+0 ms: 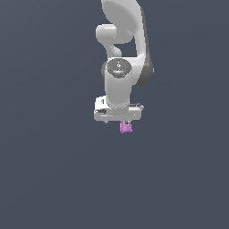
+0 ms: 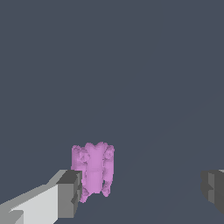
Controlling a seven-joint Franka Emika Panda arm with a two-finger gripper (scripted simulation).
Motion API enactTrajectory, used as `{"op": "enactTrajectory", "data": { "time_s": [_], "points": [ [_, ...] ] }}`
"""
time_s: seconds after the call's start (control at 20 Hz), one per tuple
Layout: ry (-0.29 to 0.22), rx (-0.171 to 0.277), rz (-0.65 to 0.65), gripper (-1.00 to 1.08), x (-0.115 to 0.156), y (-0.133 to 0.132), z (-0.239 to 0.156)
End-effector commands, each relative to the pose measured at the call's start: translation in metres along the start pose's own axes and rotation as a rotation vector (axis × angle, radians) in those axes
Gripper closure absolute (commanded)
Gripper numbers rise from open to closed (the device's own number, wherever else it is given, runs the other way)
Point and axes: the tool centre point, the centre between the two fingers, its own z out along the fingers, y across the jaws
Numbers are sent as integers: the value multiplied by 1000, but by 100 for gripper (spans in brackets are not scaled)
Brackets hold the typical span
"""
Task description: Pick up the object and move it to a goal position.
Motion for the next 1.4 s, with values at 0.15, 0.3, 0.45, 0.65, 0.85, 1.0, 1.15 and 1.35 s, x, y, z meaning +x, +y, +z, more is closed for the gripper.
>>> {"op": "enactTrajectory", "data": {
  "time_s": [0.15,0.3,0.45,0.65,0.85,1.0,1.15,1.35],
  "points": [
    [-1,-4,-1,-92,0,3,1],
    [-6,-16,-3,-92,1,12,5],
    [-10,-25,-4,-92,1,19,7],
    [-10,-26,-4,-92,1,19,8],
    [-8,-25,-3,-92,0,17,9],
    [-3,-24,1,-92,-3,10,14],
    [4,-21,7,-92,-7,0,20],
    [18,-16,19,-92,-17,-19,32]
  ]
}}
